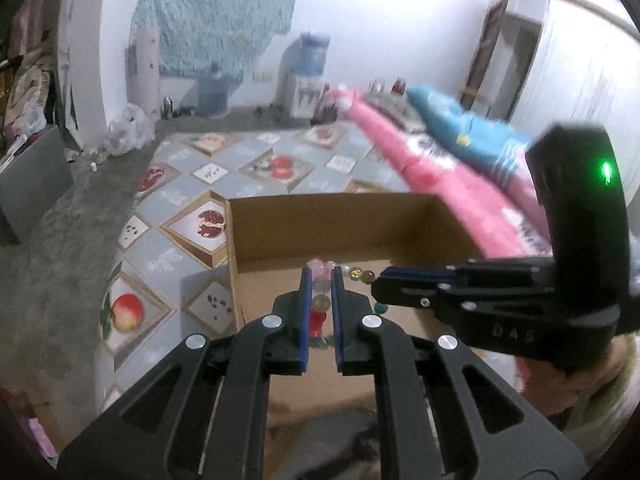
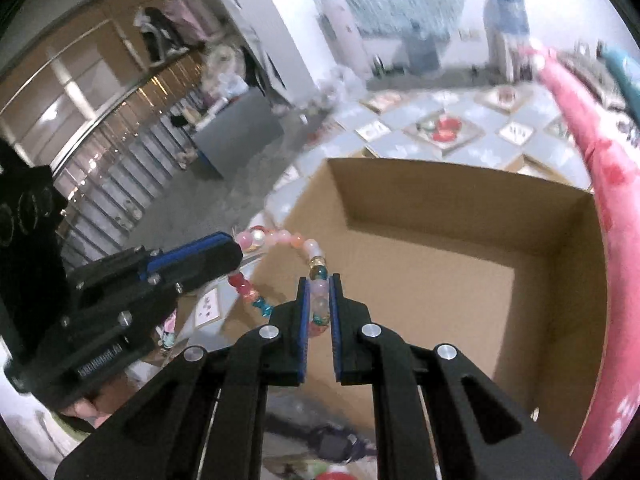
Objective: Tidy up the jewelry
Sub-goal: 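Carry the bracelet over the cardboard box and open the right gripper, then move both grippers back down to the black smartwatch on the table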
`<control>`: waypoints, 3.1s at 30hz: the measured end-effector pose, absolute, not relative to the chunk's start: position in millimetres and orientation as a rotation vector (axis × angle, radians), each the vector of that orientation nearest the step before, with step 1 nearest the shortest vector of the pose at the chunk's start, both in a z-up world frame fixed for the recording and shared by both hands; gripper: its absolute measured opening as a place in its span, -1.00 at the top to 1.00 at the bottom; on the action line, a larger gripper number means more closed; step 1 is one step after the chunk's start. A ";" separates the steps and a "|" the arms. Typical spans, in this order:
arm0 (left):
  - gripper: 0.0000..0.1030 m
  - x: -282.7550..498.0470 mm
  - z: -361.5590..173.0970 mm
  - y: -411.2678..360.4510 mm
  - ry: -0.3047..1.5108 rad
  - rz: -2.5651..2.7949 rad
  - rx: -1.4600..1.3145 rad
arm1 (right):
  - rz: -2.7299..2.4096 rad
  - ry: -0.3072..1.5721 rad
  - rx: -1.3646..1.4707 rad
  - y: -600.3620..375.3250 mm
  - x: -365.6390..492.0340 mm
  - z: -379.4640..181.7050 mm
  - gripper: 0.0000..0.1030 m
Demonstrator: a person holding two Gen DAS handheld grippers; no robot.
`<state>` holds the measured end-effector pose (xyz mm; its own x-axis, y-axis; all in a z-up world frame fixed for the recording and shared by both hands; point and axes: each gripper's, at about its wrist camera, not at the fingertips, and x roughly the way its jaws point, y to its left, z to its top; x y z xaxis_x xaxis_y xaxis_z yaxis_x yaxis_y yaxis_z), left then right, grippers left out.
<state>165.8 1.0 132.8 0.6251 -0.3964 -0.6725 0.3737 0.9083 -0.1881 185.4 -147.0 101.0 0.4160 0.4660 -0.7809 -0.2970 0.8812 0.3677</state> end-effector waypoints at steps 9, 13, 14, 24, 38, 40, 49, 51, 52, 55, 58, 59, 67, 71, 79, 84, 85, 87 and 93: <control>0.86 260.2 77.7 -30.1 0.991 -0.338 0.142 | 0.425 1.297 0.223 -128.9 290.4 30.8 0.80; 0.63 272.2 71.9 -26.5 1.003 -0.294 0.161 | 0.395 1.307 0.235 -127.4 306.4 18.1 0.79; 0.55 270.2 74.0 -23.9 0.990 -0.293 0.152 | 0.400 1.300 0.256 -129.4 307.0 18.1 0.79; -0.06 182.3 133.2 13.0 0.741 -0.279 0.077 | 0.468 0.994 0.313 -182.4 226.4 106.8 0.77; -0.64 48.3 81.6 22.2 0.800 -0.320 0.098 | 0.413 0.890 0.389 -258.1 19.5 77.0 0.49; -0.64 45.0 55.5 16.6 0.847 -0.295 0.148 | 0.369 0.955 0.387 -253.9 12.1 50.9 0.49; -0.64 60.3 3.5 -3.4 0.880 -0.212 0.218 | 0.186 1.115 0.116 -208.4 12.7 -16.8 0.37; -0.64 68.7 -1.9 -3.2 0.880 -0.182 0.217 | 0.188 1.117 0.101 -203.8 14.5 -20.2 0.28; -0.64 71.5 -3.9 -2.8 0.882 -0.173 0.214 | 0.184 1.115 0.086 -200.8 13.6 -21.4 0.27; -0.64 80.7 -15.6 -3.7 0.912 -0.136 0.234 | 0.170 1.109 0.049 -195.1 12.5 -25.1 0.18; -0.64 86.5 -24.2 -2.8 0.951 -0.124 0.243 | 0.164 1.114 0.043 -190.1 9.4 -29.6 0.12; -0.67 87.8 -26.5 -3.1 0.962 -0.119 0.243 | 0.162 1.116 0.041 -189.3 9.4 -31.7 0.10; -0.78 95.4 -26.4 1.1 0.995 -0.111 0.207 | 0.163 1.084 -0.063 -166.8 8.2 -38.4 -0.35; -0.84 100.0 -28.8 7.4 1.044 -0.141 0.140 | 0.189 1.100 -0.060 -158.6 8.4 -39.9 -0.64; -0.84 107.2 -29.8 11.2 1.090 -0.155 0.094 | 0.219 1.104 0.034 -161.9 11.2 -40.2 -0.88; -0.84 109.1 -27.7 7.3 1.102 -0.160 0.098 | 0.218 1.101 0.035 -159.3 10.3 -43.2 -0.88; -0.84 118.6 -32.3 16.1 1.101 -0.160 0.096 | 0.217 1.102 0.034 -160.1 10.7 -43.9 -0.88; -0.84 117.4 -32.1 14.2 1.099 -0.161 0.097 | 0.218 1.102 0.031 -173.4 6.1 -38.8 -0.88; -0.85 109.4 -31.4 12.6 1.090 -0.157 0.096 | 0.237 1.078 0.105 -185.3 4.0 -36.3 -0.88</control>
